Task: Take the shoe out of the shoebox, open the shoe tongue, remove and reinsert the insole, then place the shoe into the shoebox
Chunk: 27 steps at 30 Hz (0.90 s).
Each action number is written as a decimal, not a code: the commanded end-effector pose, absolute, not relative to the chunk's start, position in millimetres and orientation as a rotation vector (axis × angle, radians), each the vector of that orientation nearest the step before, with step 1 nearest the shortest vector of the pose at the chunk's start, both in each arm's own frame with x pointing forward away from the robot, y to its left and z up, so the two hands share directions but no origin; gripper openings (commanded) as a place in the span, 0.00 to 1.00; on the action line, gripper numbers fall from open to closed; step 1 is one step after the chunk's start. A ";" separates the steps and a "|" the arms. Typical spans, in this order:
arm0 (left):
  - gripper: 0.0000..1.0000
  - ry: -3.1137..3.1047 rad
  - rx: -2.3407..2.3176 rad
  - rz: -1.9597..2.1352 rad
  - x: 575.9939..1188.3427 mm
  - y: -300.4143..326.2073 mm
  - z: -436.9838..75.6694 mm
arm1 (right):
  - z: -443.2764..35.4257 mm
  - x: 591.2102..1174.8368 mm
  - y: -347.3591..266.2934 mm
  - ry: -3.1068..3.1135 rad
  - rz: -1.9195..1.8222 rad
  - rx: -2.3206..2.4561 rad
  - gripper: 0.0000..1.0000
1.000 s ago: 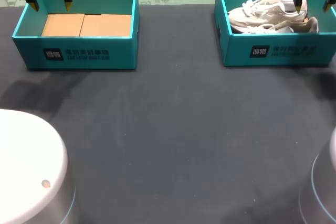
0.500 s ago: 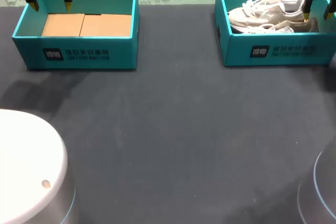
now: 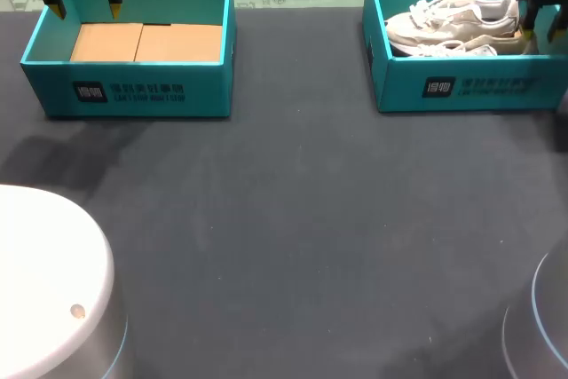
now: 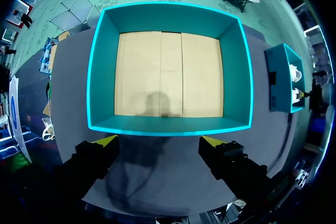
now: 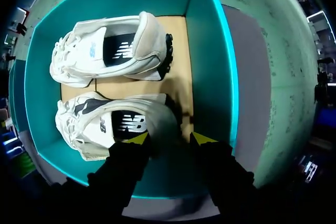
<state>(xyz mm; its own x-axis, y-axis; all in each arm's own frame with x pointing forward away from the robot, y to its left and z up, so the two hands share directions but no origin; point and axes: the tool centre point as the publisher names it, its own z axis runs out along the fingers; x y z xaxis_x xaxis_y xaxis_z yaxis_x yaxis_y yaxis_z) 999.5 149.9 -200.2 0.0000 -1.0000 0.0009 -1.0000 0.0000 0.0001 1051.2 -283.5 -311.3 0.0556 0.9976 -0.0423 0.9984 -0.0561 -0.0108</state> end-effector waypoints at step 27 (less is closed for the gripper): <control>1.00 -2.221 2.221 0.000 999.6 149.9 -200.1 | -328.6 1047.1 -269.9 2.153 -0.089 2.285 0.74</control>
